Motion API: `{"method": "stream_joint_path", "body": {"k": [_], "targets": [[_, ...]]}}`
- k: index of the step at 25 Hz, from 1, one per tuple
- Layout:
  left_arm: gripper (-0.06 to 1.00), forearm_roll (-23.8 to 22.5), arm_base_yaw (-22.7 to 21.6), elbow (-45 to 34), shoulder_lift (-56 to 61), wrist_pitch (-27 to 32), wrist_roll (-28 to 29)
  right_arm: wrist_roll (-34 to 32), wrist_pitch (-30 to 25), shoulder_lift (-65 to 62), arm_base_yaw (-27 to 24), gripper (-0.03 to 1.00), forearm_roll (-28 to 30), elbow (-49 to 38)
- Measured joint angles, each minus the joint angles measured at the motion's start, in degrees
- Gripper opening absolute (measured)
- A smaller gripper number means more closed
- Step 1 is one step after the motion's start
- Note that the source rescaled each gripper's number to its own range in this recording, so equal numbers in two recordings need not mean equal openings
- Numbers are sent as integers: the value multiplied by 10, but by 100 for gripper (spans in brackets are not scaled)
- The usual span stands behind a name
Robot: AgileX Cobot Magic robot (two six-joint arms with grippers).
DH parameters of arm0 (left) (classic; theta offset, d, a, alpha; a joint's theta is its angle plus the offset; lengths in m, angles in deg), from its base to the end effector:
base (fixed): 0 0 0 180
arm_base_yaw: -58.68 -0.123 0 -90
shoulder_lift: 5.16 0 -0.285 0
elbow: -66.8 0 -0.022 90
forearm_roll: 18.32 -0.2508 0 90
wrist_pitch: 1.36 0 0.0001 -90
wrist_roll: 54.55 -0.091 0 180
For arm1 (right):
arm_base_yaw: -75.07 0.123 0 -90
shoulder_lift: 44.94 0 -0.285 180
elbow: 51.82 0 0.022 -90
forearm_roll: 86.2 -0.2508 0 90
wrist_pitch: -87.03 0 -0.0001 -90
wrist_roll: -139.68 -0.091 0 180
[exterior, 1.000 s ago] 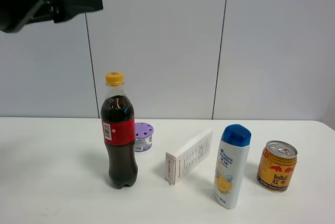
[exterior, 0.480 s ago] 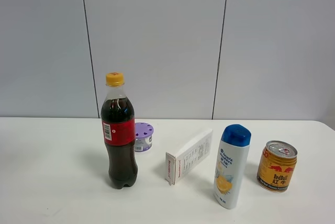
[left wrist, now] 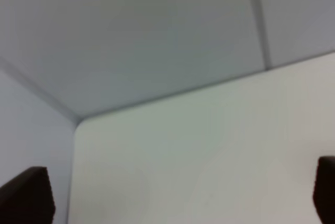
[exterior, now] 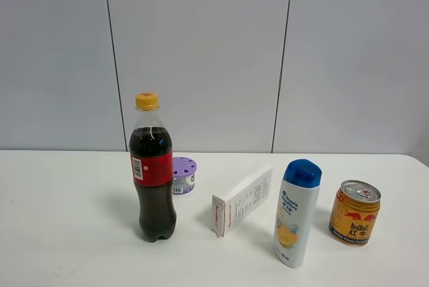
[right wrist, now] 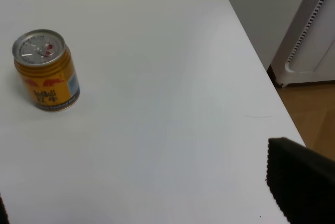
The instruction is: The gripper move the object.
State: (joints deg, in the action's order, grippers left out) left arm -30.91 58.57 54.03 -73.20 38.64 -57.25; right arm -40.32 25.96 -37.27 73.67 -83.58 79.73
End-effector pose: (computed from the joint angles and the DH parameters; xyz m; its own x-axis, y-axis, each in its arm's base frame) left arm 0.2153 0.0132 0.4038 -0.5166 0.2118 -0.8296 -0.0124 0.9670 0.2545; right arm -0.0057 -0.0035 0.2775 -0.4576 -0.0109 -0.8891 0.0499 0.9980 -0.0380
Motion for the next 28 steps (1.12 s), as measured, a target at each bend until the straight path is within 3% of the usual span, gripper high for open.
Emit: {"method": "stream_joint_path", "body": {"k": [5,9,13,20,24,28], "targets": [[100,59,-86,0,38,68,-13,0,0,0,0,100,0,0],[100,69,-122,0,85,150,-19,0,0,0,0,100,0,0],[100,74,-126,0,142,220,-20,0,0,0,0,100,0,0],[100,126,-126,-9,234,274,-22,0,0,0,0,100,0,0],[100,189,-126,-72,291,292,-22,0,0,0,0,100,0,0],[100,204,-126,-154,352,290,-22,0,0,0,0,100,0,0]]}}
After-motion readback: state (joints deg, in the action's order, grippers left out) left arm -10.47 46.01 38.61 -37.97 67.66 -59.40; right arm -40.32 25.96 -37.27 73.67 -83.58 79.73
